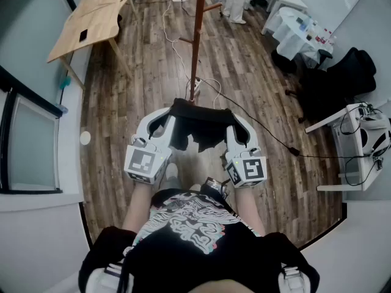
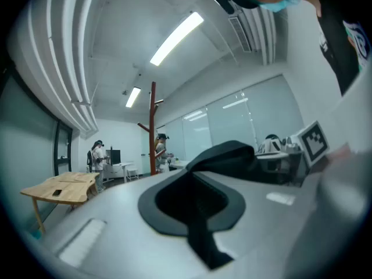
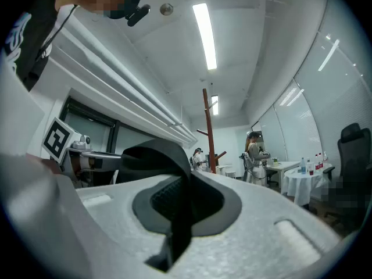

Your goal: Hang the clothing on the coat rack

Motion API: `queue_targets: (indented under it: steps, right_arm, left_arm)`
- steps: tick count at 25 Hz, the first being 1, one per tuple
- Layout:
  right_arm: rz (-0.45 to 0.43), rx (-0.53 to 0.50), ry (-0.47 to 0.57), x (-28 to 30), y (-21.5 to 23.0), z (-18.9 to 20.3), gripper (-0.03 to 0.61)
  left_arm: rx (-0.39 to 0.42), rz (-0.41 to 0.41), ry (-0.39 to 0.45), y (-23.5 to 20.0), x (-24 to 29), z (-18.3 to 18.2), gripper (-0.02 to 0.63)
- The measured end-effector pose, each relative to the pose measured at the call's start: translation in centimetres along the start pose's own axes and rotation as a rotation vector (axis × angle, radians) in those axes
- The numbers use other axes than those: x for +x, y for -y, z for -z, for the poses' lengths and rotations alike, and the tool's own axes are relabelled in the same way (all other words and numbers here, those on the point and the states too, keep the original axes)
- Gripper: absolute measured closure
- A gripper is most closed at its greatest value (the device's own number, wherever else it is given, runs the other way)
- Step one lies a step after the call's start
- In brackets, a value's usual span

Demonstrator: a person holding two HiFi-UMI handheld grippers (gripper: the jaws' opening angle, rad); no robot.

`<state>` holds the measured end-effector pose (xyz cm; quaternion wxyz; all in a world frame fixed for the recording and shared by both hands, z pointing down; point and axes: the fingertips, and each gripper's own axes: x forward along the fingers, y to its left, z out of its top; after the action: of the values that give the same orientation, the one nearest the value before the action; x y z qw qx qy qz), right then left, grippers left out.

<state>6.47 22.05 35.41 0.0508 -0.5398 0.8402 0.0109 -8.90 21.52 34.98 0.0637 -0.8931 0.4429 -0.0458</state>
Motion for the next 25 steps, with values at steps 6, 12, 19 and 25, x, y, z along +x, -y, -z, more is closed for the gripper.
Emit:
queue_targets:
  steps: [6,12,19,25]
  right_arm:
    - [-0.029,0.023,0.004,-1.0,0.1,-0.2,0.565]
    - [-0.065,0.036,-0.006,-1.6,0.1,-0.1,0.565]
    - [-0.073,0.038,0.004,-2.1,0.6,-0.8,0.565]
    - [-0.117,0.007,0.001,-1.3,-0.1,-1.0,0.565]
  left_arm:
    - [-0.069,-0.015,-0.019,0.3,-0.3,-1.1,0.614]
    - [-0.058,-0.026,-0.041,1.3,-0.9,-1.4,0.614]
    - [-0.047,-0.033,-0.052,2.2,-1.2,-1.3,0.614]
    - [-0.068,-0.061,-0.04,0.9,-1.0,-1.3,0.614]
